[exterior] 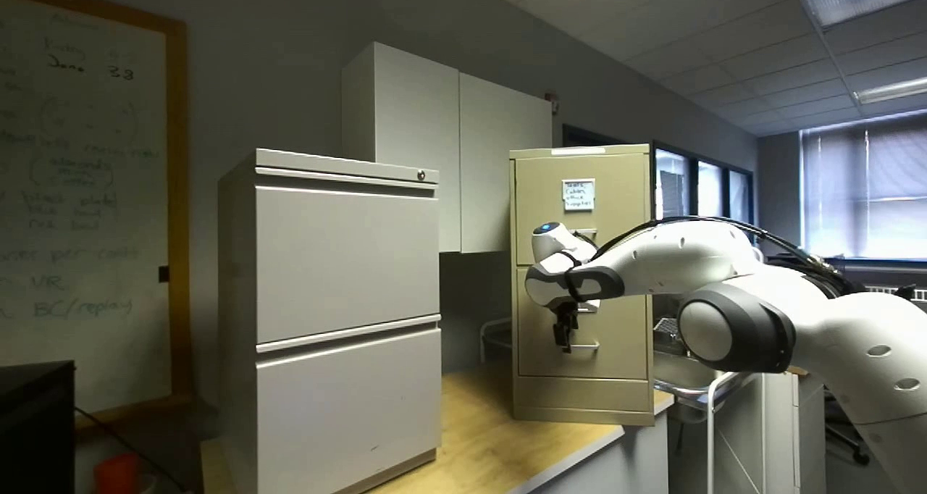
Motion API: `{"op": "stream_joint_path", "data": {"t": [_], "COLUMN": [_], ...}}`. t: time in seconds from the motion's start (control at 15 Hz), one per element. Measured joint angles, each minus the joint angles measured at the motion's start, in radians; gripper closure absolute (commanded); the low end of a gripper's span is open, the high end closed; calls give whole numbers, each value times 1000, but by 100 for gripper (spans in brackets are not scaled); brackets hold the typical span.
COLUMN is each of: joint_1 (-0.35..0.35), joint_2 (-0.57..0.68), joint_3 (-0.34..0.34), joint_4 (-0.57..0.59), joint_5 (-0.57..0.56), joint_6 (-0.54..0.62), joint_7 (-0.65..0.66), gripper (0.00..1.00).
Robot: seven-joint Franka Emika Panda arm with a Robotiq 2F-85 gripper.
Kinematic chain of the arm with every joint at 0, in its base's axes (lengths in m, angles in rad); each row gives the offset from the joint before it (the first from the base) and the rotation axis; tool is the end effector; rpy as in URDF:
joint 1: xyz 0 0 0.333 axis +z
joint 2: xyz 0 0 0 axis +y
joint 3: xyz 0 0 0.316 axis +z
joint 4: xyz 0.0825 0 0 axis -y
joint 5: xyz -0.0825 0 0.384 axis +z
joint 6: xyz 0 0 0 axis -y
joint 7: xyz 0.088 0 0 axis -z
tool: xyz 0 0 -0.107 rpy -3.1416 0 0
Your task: Open the bottom drawer of the file cabinet
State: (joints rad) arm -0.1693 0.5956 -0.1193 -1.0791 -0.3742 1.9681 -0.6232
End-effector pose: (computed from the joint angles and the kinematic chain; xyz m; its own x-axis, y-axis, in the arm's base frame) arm 0.7213 -0.2097 0.5216 0.9001 0.4339 -0.0404 0.3954 -0.7741 0.4944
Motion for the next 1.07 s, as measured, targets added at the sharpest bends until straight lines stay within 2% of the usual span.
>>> {"op": "stream_joint_path", "data": {"t": [0.4, 0.87, 1.07], "joint_1": [-5, 15, 22], "joint_2": [16, 44, 48], "joint_3": [2, -12, -17], "joint_4": [37, 65, 65], "joint_5": [23, -1, -19], "joint_6": [-31, -24, -19], "joint_7": [-8, 161, 192], "gripper": [0, 0, 0]}}
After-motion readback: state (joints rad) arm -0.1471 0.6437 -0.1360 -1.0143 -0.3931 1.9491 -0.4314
